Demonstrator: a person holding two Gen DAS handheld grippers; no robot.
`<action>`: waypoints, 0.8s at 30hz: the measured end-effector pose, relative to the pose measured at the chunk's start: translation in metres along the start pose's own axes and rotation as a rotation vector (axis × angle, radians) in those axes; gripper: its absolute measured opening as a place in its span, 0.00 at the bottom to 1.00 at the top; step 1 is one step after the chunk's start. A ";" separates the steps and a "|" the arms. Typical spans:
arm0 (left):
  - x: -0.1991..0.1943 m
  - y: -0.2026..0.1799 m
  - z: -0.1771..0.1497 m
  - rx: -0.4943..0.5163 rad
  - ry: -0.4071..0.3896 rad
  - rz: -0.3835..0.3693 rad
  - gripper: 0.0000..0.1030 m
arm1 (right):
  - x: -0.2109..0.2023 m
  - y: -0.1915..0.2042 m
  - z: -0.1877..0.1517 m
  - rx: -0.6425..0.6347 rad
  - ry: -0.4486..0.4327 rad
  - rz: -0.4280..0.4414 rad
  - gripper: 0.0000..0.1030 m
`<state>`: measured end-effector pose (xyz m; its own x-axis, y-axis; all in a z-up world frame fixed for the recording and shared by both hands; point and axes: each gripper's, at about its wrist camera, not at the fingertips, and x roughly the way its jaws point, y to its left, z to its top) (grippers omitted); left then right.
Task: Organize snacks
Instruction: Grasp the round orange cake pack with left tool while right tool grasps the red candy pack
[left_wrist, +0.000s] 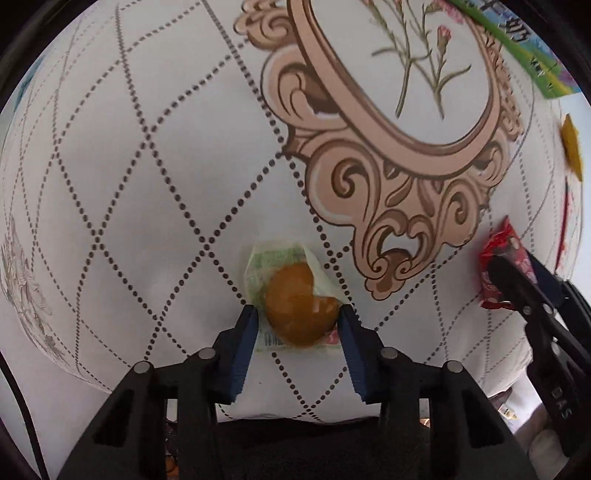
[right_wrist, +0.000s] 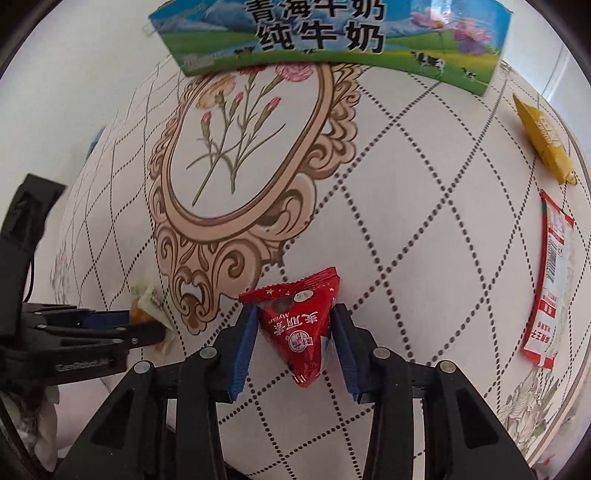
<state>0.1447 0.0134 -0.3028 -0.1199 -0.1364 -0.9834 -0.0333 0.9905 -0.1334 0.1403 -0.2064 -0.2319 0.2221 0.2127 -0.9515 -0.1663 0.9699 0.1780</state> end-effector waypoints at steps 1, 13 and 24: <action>0.005 -0.001 0.000 0.000 0.008 0.007 0.42 | 0.000 0.002 -0.001 -0.010 0.002 -0.007 0.43; 0.004 -0.007 0.021 0.005 0.012 0.014 0.43 | 0.013 0.010 0.004 0.013 0.039 0.002 0.43; -0.008 -0.008 0.006 0.050 -0.079 -0.035 0.34 | 0.011 0.005 0.004 0.013 0.035 0.026 0.43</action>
<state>0.1516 0.0063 -0.2950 -0.0406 -0.1714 -0.9844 0.0139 0.9850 -0.1721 0.1461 -0.1990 -0.2403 0.1844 0.2337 -0.9547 -0.1587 0.9656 0.2057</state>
